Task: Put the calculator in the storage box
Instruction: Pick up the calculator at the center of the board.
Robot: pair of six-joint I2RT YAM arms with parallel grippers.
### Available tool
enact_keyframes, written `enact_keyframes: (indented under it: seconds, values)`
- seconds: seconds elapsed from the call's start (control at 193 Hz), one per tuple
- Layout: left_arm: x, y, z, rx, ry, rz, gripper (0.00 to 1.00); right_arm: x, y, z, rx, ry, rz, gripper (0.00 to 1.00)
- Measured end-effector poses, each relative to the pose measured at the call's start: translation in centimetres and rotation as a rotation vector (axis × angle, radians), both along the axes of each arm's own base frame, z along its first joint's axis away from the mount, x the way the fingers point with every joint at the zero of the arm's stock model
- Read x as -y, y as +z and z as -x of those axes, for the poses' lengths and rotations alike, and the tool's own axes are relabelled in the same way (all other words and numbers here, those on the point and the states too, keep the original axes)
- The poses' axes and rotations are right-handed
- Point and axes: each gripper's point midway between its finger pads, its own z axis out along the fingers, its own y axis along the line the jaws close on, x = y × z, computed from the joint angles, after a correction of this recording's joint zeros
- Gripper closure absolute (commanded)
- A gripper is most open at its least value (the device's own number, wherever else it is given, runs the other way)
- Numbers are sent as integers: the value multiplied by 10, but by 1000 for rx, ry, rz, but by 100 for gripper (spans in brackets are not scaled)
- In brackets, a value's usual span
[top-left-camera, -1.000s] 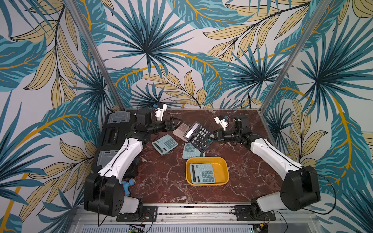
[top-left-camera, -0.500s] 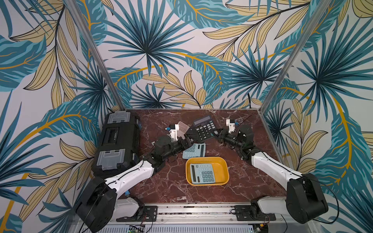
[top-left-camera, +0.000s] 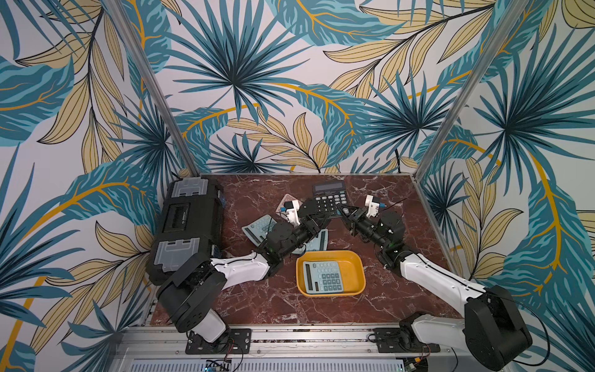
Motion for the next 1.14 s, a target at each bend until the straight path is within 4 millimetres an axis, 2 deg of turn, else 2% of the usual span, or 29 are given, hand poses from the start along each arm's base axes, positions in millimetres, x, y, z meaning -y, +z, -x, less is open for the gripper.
enact_keyframes:
  seconds: [0.155,0.295,0.393,0.481,0.559,0.59,0.616,0.642,0.683,0.75,0.849,0.936,1.081,1.138]
  values:
    - [5,12,-2,4,5,58,83,0,3,0,2,-21,-29,100]
    - [5,29,-3,-6,0,141,95,1,17,0,49,-37,-75,100]
    - [5,31,-3,0,5,149,97,2,20,0,66,-42,-84,100]
    - [6,31,-3,-2,7,146,98,2,18,1,64,-45,-86,95]
    - [6,30,-3,-4,7,145,98,3,17,0,62,-47,-87,97]
    - [6,30,-3,-4,8,145,92,3,18,0,63,-47,-89,99]
    - [6,30,-3,-3,9,145,83,3,18,0,63,-47,-89,100]
    - [6,30,-3,-3,9,145,68,2,18,1,63,-46,-90,100]
    - [6,29,-4,7,16,129,56,2,18,1,62,-46,-90,100]
    - [8,28,-6,22,19,109,46,-2,14,3,49,-33,-84,100]
    - [12,30,-7,42,16,95,45,-9,6,6,26,-9,-74,100]
    - [15,29,-9,47,15,88,51,-12,4,6,17,0,-77,100]
    - [17,19,-13,35,23,72,74,-12,2,5,8,-9,-89,100]
    - [17,15,-15,21,24,76,80,-11,1,5,9,-15,-91,100]
